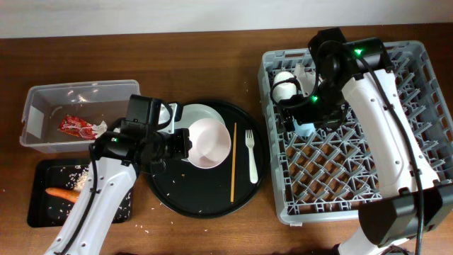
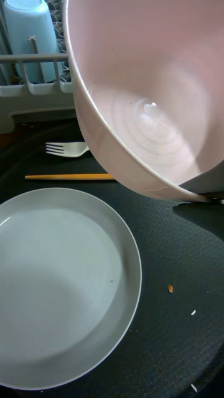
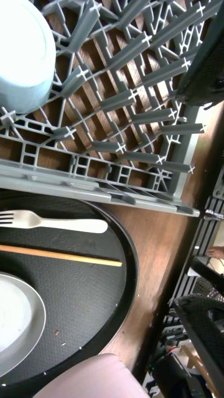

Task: Sort waste into correct bins and load items into the dishwasher rack
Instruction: 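Grasp the pink bowl on the round tray with the left gripper, then lift the pink bowl and hand it to the right gripper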

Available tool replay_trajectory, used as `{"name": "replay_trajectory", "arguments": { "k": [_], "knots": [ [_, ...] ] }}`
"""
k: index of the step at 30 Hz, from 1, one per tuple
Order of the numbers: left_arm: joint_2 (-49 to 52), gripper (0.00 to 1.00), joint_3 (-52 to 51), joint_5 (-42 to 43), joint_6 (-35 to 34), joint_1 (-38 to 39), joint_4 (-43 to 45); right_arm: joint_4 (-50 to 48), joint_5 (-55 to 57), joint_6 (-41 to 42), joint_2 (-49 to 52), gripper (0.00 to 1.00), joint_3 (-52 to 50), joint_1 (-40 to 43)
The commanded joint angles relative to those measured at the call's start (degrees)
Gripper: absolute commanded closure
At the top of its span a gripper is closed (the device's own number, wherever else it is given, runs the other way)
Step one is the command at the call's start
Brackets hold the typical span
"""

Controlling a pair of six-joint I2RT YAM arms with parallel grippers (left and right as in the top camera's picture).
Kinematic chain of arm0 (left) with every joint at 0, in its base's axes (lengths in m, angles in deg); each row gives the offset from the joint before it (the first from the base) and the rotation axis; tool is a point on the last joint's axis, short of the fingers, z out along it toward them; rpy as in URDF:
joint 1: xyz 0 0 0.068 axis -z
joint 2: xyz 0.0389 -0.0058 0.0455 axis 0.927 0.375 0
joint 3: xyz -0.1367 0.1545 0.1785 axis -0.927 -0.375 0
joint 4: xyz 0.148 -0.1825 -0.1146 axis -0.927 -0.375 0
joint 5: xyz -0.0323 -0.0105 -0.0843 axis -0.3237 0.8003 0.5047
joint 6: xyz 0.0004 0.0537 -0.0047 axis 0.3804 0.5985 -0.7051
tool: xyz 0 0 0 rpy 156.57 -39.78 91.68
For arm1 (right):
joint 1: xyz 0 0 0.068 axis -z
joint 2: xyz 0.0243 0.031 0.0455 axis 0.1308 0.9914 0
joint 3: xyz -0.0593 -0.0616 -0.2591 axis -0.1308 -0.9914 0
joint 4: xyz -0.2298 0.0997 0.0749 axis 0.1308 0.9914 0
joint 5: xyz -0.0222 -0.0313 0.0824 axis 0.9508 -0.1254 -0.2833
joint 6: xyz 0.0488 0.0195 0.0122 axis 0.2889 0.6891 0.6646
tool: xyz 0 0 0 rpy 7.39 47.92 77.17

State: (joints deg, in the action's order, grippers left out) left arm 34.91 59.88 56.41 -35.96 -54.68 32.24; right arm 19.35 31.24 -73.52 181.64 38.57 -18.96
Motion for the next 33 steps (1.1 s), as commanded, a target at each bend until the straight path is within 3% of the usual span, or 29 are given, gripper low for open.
{"name": "replay_trajectory", "arguments": {
  "k": [1,14,18,25,33],
  "knots": [
    [-0.7,1.0,0.7,-0.2,1.1,-0.4,0.0,0.1,0.1,-0.6,-0.1,0.01,-0.1,-0.1],
    [-0.7,1.0,0.7,-0.2,1.1,-0.3,-1.4,0.1,0.2,-0.6,-0.1,0.01,-0.1,-0.1],
    [-0.4,0.99,0.3,-6.3,1.1,-0.3,-1.4,0.1,0.2,-0.6,-0.1,0.01,-0.1,-0.1],
    [3.8,1.0,0.2,-7.3,1.1,-0.3,-1.6,0.1,0.2,-0.6,-0.1,0.01,-0.1,-0.1],
    [6.2,1.0,0.2,-7.1,1.1,6.2,-2.4,-0.2,0.2,-0.6,-0.1,0.01,-0.1,-0.1]
  ]
}}
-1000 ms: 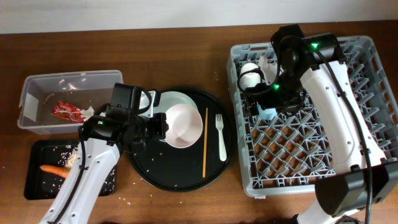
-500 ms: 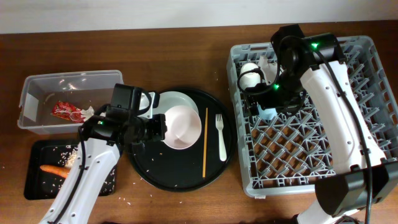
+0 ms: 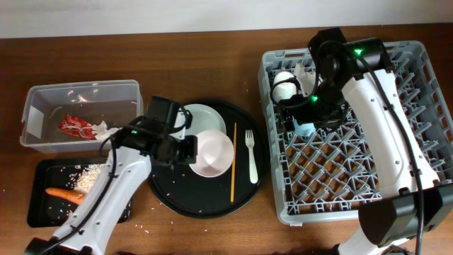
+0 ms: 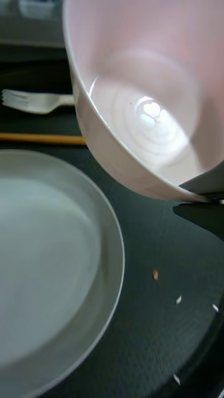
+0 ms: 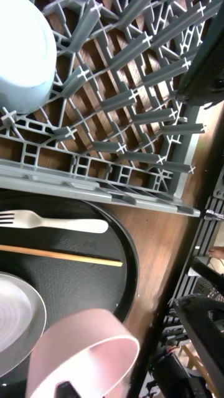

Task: Sort waste into correct bins and load items into the dishwasher rack
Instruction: 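Lift the pink bowl and hand it to the right gripper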

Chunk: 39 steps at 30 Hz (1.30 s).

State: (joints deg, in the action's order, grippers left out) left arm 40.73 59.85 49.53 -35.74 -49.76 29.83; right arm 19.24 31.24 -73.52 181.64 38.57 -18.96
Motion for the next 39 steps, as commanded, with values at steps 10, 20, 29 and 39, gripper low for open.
{"name": "replay_trajectory", "arguments": {
  "k": [10,20,29,39],
  "knots": [
    [0.4,1.0,0.2,-2.5,1.1,1.5,1.8,0.0,0.2,-0.6,-0.1,0.01,-0.1,-0.1],
    [0.4,1.0,0.2,1.4,-2.6,1.9,2.6,1.0,0.5,-0.5,-0.1,0.01,-0.1,-0.2],
    [0.4,1.0,0.2,1.2,-3.7,2.0,4.3,1.2,-1.4,-0.5,-0.1,0.01,-0.1,-0.2],
    [0.4,1.0,7.0,2.8,-8.1,3.6,10.5,2.7,-0.4,0.0,-0.8,0.05,0.0,9.0]
  ]
}}
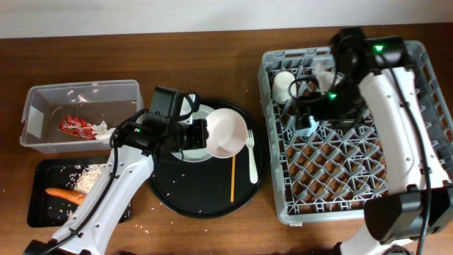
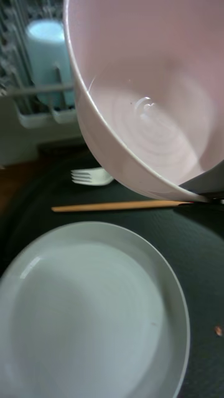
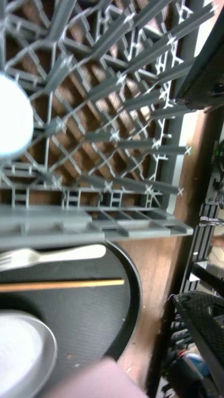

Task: Sort waste into correct bins and load items into the dishwasher rack
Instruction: 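Lift the pink bowl and hand it to the right gripper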

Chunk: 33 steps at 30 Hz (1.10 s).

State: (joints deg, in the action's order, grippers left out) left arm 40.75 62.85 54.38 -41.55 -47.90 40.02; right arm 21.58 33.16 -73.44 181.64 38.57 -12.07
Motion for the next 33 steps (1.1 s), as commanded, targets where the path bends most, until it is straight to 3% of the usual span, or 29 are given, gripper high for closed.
{"name": "replay_trajectory", "arguments": {
  "k": [1,3,7,11,15,22,26,33],
  "knots": [
    [0.4,1.0,5.3,-4.7,-2.5,3.3,0.3,0.3,-5.0,-1.9,-0.8,0.04,0.0,2.2],
    [0.4,1.0,6.8,-8.6,-3.7,6.5,0.2,0.1,-11.3,-5.4,-0.8,0.03,0.0,1.2],
    [4.2,1.0,11.0,-10.4,-3.6,8.0,-5.4,-2.8,-11.2,-5.3,-0.8,0.08,0.0,-4.2],
    [13.0,1.0,26.6,-11.5,0.3,8.0,-19.6,-7.1,0.8,3.1,-0.8,0.19,0.0,-12.9],
    [13.2,1.0,28.2,-11.4,0.2,7.9,-20.5,-9.1,1.3,5.5,-0.8,0.39,0.0,-16.3],
    [13.2,1.0,28.2,-9.9,0.2,8.0,-23.6,-12.4,-1.6,9.1,-0.8,0.41,0.0,-16.8],
    [13.2,1.0,28.2,-6.7,0.2,8.0,-23.6,-12.5,-1.6,10.5,-0.7,0.59,0.0,-16.8],
    [13.2,1.0,28.2,-6.4,0.2,8.0,-23.6,-14.1,-3.5,12.1,-0.7,0.59,0.0,-16.8]
  ]
}}
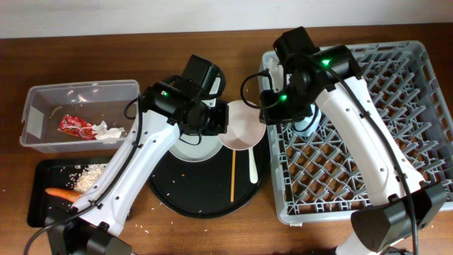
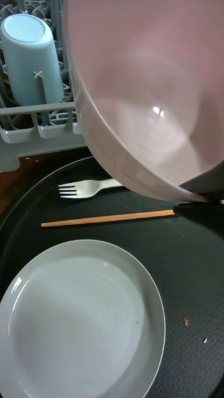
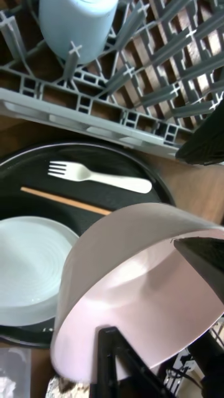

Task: Sort waste into correct bins and load items into the dishwasher rack
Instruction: 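Lift the pink bowl and hand it to the right gripper, then place the pink bowl upside down in the rack with the right gripper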

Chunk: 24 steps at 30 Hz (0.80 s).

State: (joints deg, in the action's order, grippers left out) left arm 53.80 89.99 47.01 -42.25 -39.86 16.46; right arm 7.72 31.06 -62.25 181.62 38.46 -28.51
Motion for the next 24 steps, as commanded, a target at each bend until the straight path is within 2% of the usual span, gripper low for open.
{"name": "replay_trajectory", "arguments": {
  "k": [1,5,10,12,13,18,19,20,21,24],
  "knots": [
    [0.2,1.0,1.0,0.9,0.9,0.0,0.0,-0.1,-1.4,0.9,-0.6,0.59,0.1,-0.4],
    [0.2,1.0,1.0,3.8,0.9,0.0,0.0,-0.1,-1.4,0.9,-0.3,0.66,0.0,-0.6],
    [0.2,1.0,1.0,5.0,0.9,0.0,0.0,-1.2,-0.6,0.9,0.1,0.68,0.0,-3.3],
    [0.2,1.0,1.0,5.0,0.9,0.0,0.0,-1.4,0.3,0.9,0.1,0.93,0.0,-3.4],
    [0.2,1.0,1.0,5.0,0.9,0.0,0.0,-1.4,0.5,0.9,0.1,0.96,0.0,-3.4],
    [0.2,0.98,1.0,5.0,0.9,-0.1,0.0,-2.1,0.8,0.9,0.1,0.96,0.0,-3.4],
    [0.1,0.8,1.0,5.0,0.9,-0.1,0.0,-2.5,0.8,0.8,0.1,0.96,0.0,-3.4],
    [0.1,0.51,1.0,5.0,0.9,-0.2,0.0,-3.2,0.7,0.7,0.1,0.96,0.0,-3.4],
    [-0.1,0.43,1.1,5.0,0.9,-0.7,0.0,-3.6,0.8,0.3,0.1,0.96,0.0,-3.4],
    [-1.1,0.38,2.1,7.2,0.9,-2.6,0.0,-4.7,0.7,0.4,0.1,0.96,0.0,-3.3]
  ]
}}
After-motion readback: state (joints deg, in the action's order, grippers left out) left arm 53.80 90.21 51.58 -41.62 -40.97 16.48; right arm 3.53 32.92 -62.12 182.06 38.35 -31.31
